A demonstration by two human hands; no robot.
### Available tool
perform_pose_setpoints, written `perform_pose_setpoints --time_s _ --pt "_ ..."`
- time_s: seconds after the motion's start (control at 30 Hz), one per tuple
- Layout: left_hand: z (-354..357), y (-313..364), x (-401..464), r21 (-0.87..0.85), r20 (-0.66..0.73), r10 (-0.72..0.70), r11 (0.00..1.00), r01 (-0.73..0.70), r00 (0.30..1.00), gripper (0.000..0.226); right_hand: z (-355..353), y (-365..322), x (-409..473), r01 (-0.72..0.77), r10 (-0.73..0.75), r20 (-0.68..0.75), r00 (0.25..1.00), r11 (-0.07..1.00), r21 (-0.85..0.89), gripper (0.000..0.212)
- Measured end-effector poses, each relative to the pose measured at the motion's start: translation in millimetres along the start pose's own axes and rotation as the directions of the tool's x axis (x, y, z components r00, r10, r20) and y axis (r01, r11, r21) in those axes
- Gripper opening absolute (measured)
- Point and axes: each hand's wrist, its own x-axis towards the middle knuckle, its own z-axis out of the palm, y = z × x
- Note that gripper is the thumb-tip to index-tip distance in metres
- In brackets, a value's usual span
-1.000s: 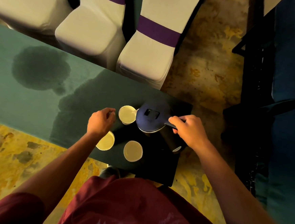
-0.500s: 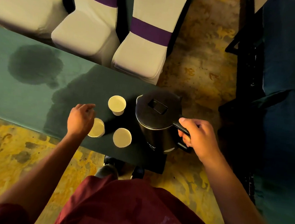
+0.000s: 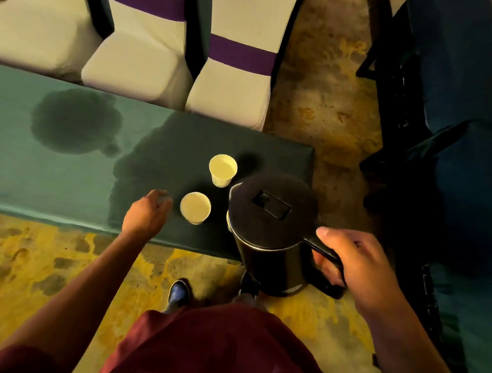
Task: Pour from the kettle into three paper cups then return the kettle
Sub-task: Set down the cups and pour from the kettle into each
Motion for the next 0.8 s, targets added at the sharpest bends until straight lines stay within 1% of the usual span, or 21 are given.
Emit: perform_pose_setpoints --time_s 0.07,0.1,0.17,0.23,0.3,0.37,0.47,0.53,0.63,0.73,0.8 --pt "-5 -11 -2 -0.054 0.102 0.031 0.998 -0.026 0.994 0.041 23 3 -13 -0.01 0.011 -0.017 1.0 1.0 0.006 0.05" --pt "-6 -13 -3 -0.067 0.127 0.058 0.997 -0.049 0.99 0.038 34 4 -18 -0.023 0.023 -0.027 0.999 1.0 0.012 0.049" --pt "-11 -18 -7 -0.103 0.147 0.098 0.991 -0.083 0.984 0.036 58 7 -29 -0.046 0.047 -0.035 0.998 0.998 0.032 0.048" --pt "-14 -20 -10 -0.158 0.166 0.114 0.984 -0.087 0.98 0.037 77 9 -36 -0.066 0.067 -0.016 0.998 0.997 0.046 0.047" --pt "-12 -14 -12 -0.221 0.201 0.107 0.973 -0.061 0.974 0.039 84 13 -40 -0.077 0.077 0.008 0.997 0.996 0.043 0.048" --pt "-12 -13 -10 -0.297 0.276 0.098 0.955 -0.012 0.956 0.04 95 18 -41 -0.088 0.087 0.023 0.996 0.996 0.013 0.046" --pt "-9 -9 -7 -0.318 0.35 0.09 0.948 0.028 0.932 0.044 99 22 -41 -0.101 0.101 0.044 0.994 0.995 -0.002 0.045" --pt "-7 -5 -6 -0.317 0.353 0.063 0.947 0.056 0.934 0.051 99 22 -36 -0.091 0.091 0.066 0.994 0.996 -0.018 0.048" --pt "-2 -1 -5 -0.312 0.335 0.041 0.948 0.07 0.941 0.057 98 23 -31 -0.047 0.055 0.088 0.995 0.995 -0.09 0.051" --pt "1 -3 -3 -0.314 0.309 0.053 0.948 0.049 0.95 0.053 97 25 -26 -0.037 0.049 0.105 0.993 0.993 -0.109 0.053" --pt "3 -4 -3 -0.298 0.304 0.095 0.955 0.0 0.948 0.049 97 24 -24 -0.039 0.05 0.101 0.994 0.994 -0.105 0.054"
